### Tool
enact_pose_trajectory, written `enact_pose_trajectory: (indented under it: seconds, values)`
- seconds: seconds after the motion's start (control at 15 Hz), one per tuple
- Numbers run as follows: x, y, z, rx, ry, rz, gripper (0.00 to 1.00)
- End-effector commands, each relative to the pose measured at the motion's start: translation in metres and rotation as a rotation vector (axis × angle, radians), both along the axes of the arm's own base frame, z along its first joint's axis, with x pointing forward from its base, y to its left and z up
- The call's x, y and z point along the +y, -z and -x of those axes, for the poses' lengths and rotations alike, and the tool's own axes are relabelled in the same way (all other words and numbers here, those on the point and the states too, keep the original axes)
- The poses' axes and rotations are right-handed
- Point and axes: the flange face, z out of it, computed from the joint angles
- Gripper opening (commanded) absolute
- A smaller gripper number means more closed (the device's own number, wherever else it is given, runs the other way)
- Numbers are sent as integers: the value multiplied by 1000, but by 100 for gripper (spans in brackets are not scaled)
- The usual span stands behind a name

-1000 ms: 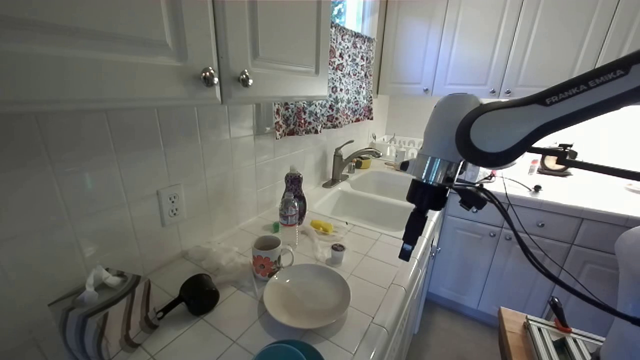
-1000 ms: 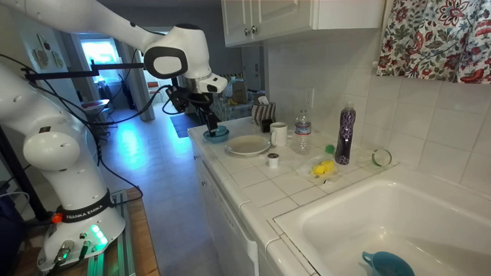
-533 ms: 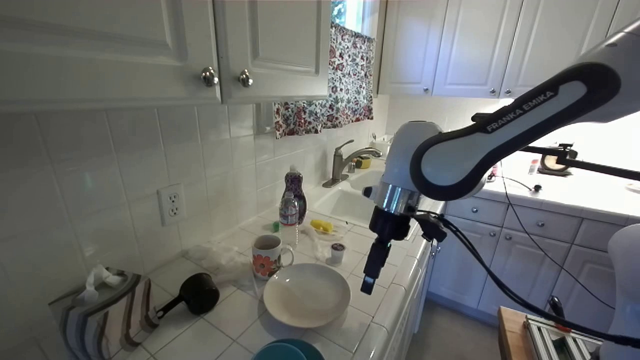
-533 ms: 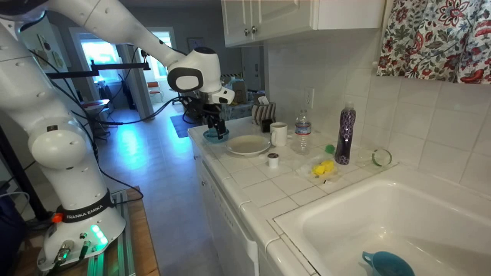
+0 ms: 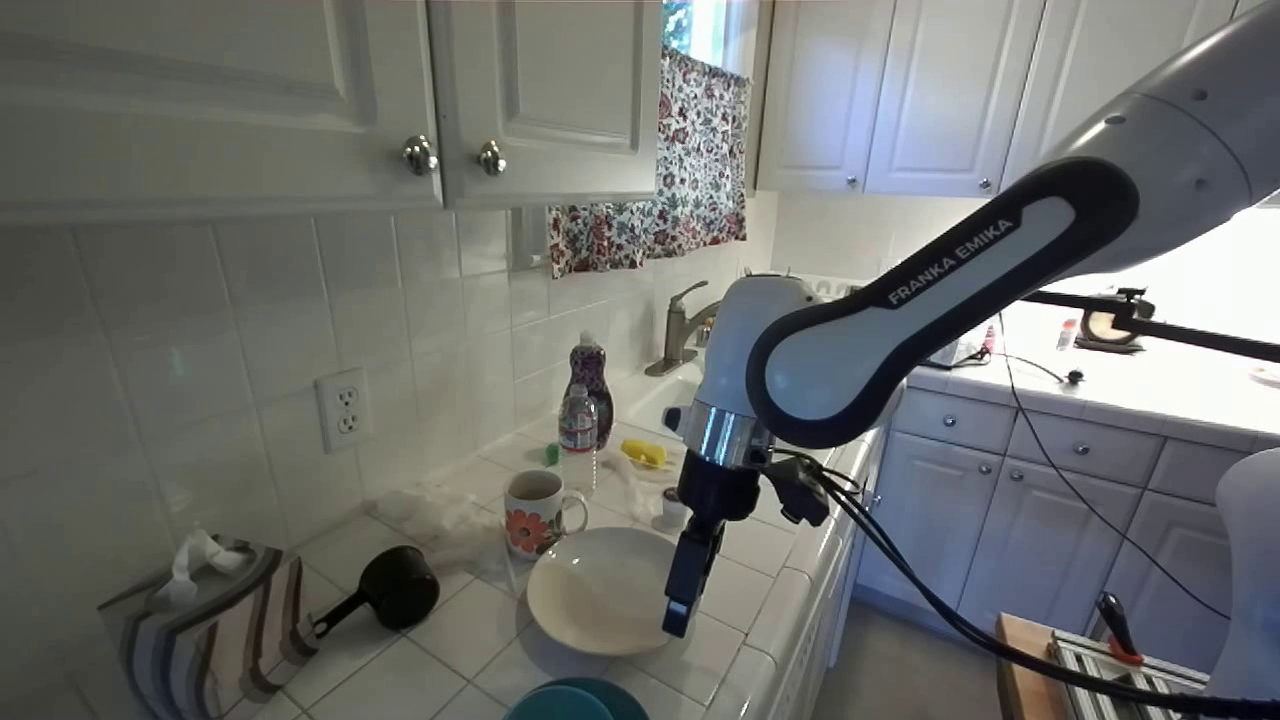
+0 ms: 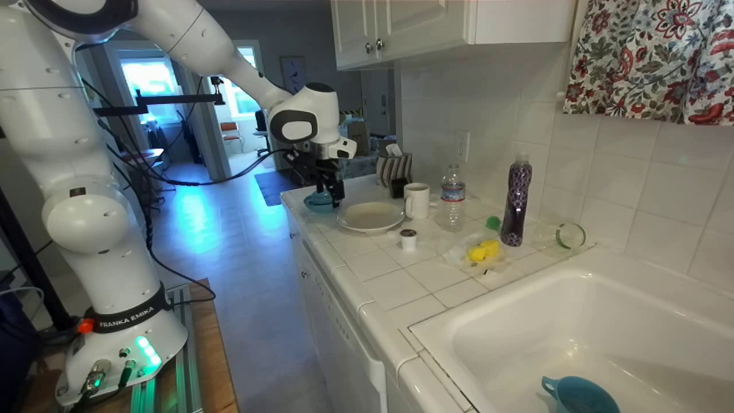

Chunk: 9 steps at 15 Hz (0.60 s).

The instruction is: Put the blue bowl and cup cup on the white plate

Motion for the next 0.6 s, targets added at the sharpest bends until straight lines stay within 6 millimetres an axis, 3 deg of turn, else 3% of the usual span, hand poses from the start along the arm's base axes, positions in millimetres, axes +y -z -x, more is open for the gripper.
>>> enact_pose_trajectory:
  seconds: [0.0,0.27,0.53]
  values:
    - [0,-1,0,-1,-1,0,100]
    - [-10,3,0,-7,3,14,100]
    - [6,13,-6,7,-21,19,100]
